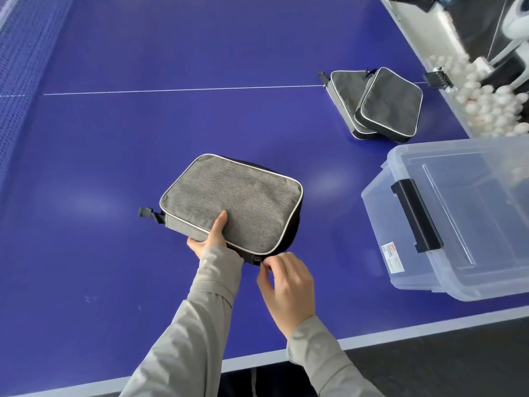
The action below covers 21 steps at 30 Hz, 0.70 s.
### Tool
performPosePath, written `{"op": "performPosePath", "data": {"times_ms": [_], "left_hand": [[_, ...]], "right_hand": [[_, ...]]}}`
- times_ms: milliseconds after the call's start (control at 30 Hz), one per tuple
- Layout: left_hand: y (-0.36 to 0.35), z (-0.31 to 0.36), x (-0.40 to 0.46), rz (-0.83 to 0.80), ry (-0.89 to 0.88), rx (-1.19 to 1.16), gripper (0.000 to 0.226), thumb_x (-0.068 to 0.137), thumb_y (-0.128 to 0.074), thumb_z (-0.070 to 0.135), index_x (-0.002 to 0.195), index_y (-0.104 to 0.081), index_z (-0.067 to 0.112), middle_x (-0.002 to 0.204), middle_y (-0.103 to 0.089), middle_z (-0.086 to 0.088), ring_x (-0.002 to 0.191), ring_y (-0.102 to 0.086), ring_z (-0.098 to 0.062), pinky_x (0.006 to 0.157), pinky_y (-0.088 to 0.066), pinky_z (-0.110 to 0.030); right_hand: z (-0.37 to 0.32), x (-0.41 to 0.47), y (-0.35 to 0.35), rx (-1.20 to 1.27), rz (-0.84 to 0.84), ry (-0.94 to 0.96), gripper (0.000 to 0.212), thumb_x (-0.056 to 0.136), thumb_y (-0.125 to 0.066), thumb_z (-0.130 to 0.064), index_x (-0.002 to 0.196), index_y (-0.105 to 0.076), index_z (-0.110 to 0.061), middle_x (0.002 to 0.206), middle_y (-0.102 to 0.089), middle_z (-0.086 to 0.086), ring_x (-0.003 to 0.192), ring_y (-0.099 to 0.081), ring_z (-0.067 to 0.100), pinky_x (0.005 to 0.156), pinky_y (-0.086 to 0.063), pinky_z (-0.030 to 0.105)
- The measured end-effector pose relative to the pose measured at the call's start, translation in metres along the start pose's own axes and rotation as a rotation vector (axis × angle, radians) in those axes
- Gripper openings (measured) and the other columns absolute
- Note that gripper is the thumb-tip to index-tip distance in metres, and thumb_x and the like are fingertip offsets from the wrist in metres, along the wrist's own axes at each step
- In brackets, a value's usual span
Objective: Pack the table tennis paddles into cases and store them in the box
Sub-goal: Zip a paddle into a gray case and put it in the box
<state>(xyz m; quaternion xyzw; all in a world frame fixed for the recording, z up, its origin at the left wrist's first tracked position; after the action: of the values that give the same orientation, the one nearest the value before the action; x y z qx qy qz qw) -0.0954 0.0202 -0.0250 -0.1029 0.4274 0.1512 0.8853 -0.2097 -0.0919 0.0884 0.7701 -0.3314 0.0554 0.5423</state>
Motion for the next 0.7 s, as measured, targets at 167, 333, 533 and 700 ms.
{"op": "performPosePath", "data": {"times_ms": [167, 333, 533, 700], "left_hand": [[0.007, 0.007, 0.005, 0.001, -0.019, 0.013, 0.062, 0.065, -0.083, 0.027, 0.113, -0.044, 0.023, 0.11, -0.06, -0.005, 0.101, -0.062, -0.027, 0.093, -0.05, -0.049], [0.01, 0.014, 0.007, -0.029, -0.049, -0.005, 0.056, 0.062, -0.085, 0.024, 0.103, -0.047, 0.024, 0.107, -0.062, -0.005, 0.095, -0.065, -0.028, 0.085, -0.054, -0.05], [0.008, 0.023, -0.001, -0.088, -0.108, 0.025, 0.056, 0.062, -0.085, 0.024, 0.105, -0.049, 0.025, 0.093, -0.061, 0.003, 0.083, -0.065, -0.02, 0.056, -0.056, -0.028], [0.006, 0.03, -0.006, -0.099, -0.131, 0.018, 0.057, 0.064, -0.085, 0.021, 0.108, -0.048, 0.023, 0.091, -0.061, 0.005, 0.077, -0.064, -0.015, 0.049, -0.05, -0.022]], "right_hand": [[0.003, -0.003, 0.011, 0.04, 0.022, -0.039, 0.021, 0.084, -0.055, -0.008, 0.063, -0.055, -0.008, 0.057, -0.049, 0.001, 0.052, -0.048, 0.021, 0.045, -0.042, 0.032], [0.037, 0.0, 0.024, 0.067, 0.012, -0.189, 0.017, 0.075, -0.071, -0.002, 0.066, -0.058, -0.008, 0.059, -0.053, -0.001, 0.054, -0.051, 0.018, 0.05, -0.04, 0.025], [0.06, 0.008, 0.026, 0.071, 0.006, -0.255, 0.019, 0.072, -0.075, 0.001, 0.068, -0.058, -0.007, 0.059, -0.054, -0.001, 0.052, -0.05, 0.017, 0.054, -0.038, 0.024], [0.068, 0.011, 0.025, 0.101, 0.04, -0.321, 0.02, 0.071, -0.076, 0.0, 0.067, -0.057, -0.007, 0.058, -0.054, -0.001, 0.051, -0.042, 0.012, 0.05, -0.036, 0.021]]}}
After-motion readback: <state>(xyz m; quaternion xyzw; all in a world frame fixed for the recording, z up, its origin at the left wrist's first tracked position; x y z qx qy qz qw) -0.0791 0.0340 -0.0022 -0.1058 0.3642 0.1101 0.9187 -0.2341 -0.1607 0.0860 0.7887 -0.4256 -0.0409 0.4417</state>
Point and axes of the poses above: each hand's wrist, its own x-axis towards the middle knuckle, its own y-axis out of the back of the hand, z = x × y, the point moved 10 cm from there along x, towards the middle knuckle
